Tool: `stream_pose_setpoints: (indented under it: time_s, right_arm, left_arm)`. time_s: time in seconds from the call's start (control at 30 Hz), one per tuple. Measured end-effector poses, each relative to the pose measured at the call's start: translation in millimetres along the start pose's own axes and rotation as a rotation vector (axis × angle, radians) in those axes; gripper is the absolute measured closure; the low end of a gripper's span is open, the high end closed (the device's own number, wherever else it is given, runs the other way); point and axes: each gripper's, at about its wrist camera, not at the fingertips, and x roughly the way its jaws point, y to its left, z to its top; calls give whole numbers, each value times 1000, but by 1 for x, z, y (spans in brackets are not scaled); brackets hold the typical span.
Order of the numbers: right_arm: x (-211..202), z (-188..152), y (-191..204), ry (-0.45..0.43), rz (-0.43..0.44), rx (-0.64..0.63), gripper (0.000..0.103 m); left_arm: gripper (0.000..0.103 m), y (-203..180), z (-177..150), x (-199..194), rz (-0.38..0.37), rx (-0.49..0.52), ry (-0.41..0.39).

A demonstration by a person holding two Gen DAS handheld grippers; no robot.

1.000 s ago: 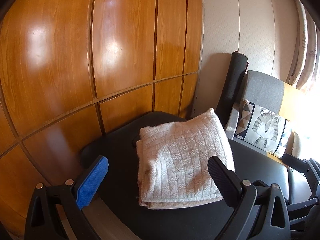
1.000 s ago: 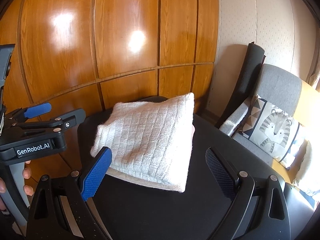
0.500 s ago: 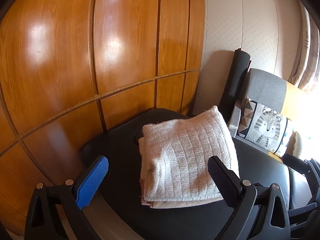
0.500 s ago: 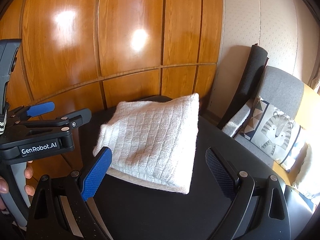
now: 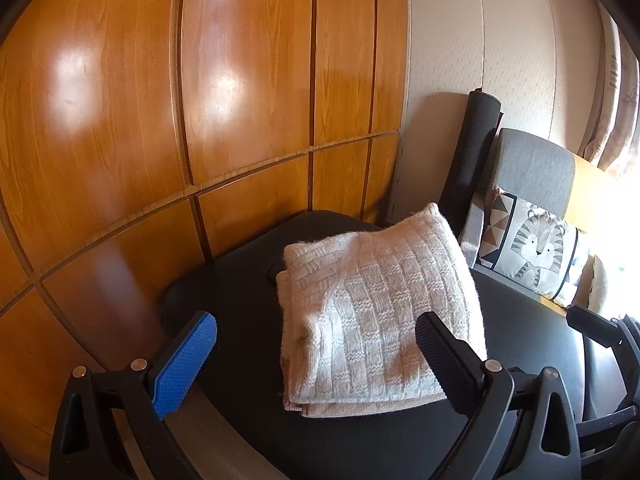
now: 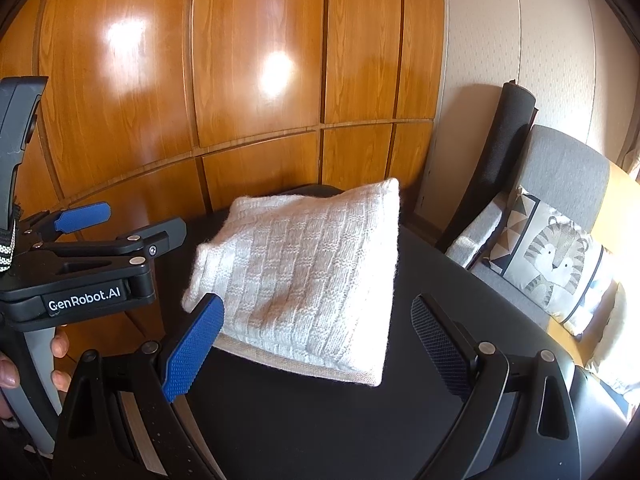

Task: Fold clothes

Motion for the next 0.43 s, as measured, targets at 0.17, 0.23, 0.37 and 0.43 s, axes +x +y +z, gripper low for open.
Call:
stream_pose_setpoints:
  time_s: [0.17,0.23,0.37,0.43]
  right_arm:
    - [4,-1,-1,10,-4,6,6]
    - [6,-1,-1,14,-1,9,6]
    - [8,-2,0,16,-1,8,6]
    - [8,-2,0,16,-1,6,6]
  left_arm:
    - [0,1,0,5,-9,-4,6]
    - [0,3,-1,4,1,-14,-3]
    - [1,6,-3,3,20,-33,-15]
    - [1,7,-3,4,16,-33,-11]
